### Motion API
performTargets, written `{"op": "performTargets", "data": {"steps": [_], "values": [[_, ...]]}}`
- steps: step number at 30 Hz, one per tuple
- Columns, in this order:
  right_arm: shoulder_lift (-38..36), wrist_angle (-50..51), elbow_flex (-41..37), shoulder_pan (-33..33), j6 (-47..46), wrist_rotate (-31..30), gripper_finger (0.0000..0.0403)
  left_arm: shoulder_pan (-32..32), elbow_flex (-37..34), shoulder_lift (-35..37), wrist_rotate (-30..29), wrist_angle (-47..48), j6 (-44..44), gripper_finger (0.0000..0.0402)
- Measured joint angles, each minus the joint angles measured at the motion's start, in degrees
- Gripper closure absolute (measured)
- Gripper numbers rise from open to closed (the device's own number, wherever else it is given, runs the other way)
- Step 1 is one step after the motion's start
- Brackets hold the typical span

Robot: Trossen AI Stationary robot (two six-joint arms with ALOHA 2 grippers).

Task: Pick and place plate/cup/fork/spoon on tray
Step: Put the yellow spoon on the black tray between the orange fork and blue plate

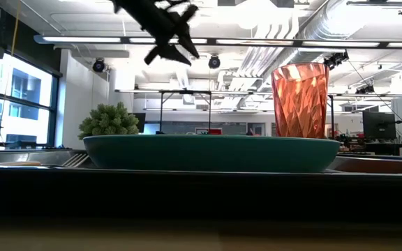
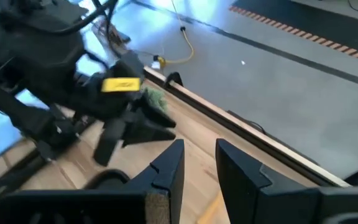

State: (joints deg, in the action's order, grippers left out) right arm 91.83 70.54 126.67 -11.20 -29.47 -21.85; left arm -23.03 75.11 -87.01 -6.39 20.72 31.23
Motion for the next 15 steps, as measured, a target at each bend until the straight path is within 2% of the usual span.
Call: {"op": "performTargets", "data": {"steps": [10,15], "values": [[0.04,5.38,0.00,0.00,-0.02,-0.67,0.0320,-2.09,4.81,-11.34,1.44,0.78,4.28,0.0243],[0.04,5.55,0.00,0.00,0.23,-0.67,0.0320,-2.09,5.03,-16.77,5.74,0.79,7.75,0.0243]]}}
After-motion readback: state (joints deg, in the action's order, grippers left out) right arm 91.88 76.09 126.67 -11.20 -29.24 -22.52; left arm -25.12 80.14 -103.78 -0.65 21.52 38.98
